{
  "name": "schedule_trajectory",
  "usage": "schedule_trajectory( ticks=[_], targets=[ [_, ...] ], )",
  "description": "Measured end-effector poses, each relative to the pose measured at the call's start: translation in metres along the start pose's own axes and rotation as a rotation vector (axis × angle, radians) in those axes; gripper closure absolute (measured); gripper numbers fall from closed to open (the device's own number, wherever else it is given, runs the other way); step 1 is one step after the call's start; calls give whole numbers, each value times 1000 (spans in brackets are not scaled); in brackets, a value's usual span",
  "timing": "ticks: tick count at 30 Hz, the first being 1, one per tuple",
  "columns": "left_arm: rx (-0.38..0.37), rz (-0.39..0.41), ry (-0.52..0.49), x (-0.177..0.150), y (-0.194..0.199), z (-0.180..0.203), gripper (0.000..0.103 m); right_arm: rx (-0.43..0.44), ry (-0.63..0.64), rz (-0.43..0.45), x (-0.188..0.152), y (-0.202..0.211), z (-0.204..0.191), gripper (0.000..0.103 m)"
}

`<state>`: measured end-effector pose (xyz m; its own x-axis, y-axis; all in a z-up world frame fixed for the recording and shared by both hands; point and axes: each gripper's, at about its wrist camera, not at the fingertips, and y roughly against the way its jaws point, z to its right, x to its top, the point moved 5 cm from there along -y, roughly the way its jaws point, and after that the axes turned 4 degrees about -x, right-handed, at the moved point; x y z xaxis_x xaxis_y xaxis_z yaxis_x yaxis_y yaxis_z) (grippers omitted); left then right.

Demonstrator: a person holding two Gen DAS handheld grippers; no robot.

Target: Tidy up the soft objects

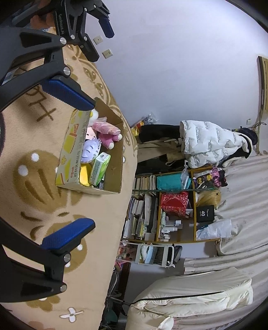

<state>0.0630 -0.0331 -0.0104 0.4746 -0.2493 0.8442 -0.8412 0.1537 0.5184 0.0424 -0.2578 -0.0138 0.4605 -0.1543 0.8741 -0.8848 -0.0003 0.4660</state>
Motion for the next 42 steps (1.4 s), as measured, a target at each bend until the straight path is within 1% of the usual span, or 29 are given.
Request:
schedule_trajectory(
  ticks=[20,26,33,42],
  targets=[
    [2,12,-9,0,2,3,1,2,1,-5,-1,-2,0,0],
    [-12,28,-11,2,7,3,1,3,1,-3,-1,-2,1,0],
    [3,20,-7,1,5,0,1,3,3,-4,-1,-2,3,0],
    [1,17,4,1,3,-4,1,1,-1,-4,-1,-3,5,0]
  ],
)
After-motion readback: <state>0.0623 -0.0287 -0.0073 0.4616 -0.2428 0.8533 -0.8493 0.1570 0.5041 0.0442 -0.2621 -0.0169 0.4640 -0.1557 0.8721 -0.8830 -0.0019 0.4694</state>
